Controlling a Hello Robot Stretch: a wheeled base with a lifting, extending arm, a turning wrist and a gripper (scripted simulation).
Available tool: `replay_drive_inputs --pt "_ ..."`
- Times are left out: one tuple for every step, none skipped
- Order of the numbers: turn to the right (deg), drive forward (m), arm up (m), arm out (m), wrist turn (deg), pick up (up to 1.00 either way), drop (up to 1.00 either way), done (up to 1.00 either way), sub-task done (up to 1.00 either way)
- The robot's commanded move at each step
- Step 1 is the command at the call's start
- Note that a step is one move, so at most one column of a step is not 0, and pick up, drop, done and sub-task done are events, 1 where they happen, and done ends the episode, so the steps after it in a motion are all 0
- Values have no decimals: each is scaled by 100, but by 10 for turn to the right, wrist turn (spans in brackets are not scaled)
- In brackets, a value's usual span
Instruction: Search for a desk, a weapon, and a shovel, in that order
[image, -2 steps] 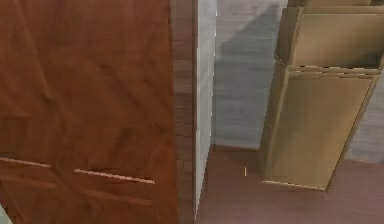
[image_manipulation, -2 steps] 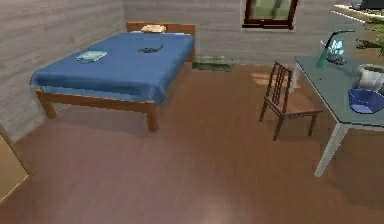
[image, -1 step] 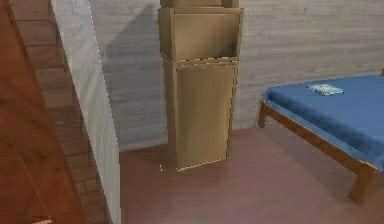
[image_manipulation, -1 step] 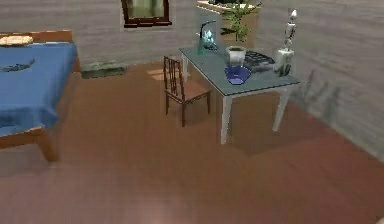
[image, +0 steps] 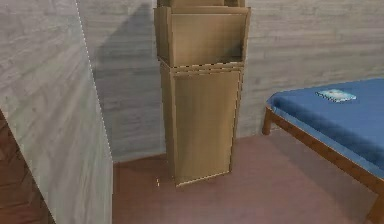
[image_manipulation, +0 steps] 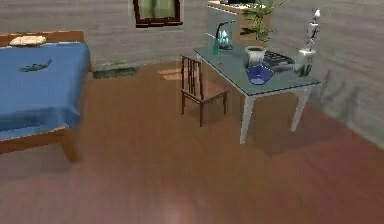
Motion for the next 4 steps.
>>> replay_drive_inputs --pt "450 0 0 0 0 0 0 0 0" --pt "420 0 0 0 0 0 0 0 0" --pt "0 15 0 0 0 0 0 0 0" --pt "-450 0 0 0 0 0 0 0 0"
